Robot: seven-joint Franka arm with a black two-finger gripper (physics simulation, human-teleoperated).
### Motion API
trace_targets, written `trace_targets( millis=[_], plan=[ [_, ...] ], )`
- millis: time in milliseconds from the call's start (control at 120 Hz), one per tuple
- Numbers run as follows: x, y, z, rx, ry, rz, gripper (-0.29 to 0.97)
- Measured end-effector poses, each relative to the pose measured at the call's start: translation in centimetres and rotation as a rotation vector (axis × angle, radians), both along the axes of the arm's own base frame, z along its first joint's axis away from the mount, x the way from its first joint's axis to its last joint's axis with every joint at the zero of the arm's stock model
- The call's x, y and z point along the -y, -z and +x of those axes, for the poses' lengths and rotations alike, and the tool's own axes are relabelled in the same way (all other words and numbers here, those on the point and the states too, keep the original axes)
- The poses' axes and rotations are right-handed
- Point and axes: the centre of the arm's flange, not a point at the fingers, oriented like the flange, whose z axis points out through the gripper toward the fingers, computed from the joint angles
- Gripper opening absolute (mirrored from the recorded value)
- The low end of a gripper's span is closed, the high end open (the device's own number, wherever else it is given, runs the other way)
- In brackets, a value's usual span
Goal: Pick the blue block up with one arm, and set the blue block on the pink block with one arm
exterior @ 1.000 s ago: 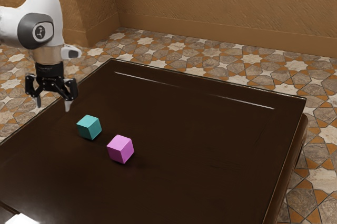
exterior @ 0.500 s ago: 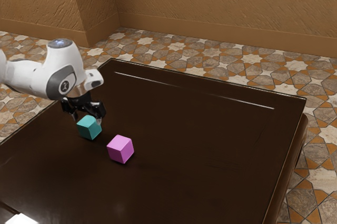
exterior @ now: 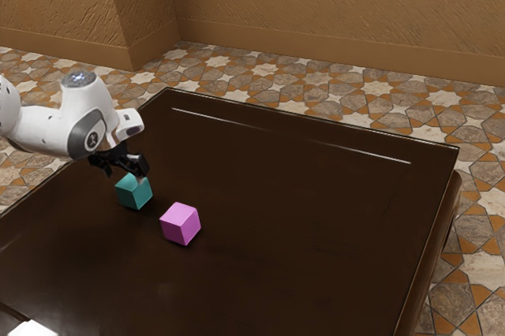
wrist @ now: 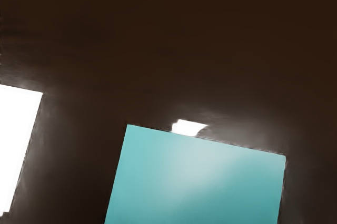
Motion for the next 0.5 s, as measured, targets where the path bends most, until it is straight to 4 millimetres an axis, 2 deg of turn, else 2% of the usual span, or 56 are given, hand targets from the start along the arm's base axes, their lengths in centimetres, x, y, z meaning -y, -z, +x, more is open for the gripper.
trace_targets(
  millis=[500],
  plan=[
    [-0.1, 3.9, 0.7, 0.012, 0.090, -0.012, 0.68]
  ],
)
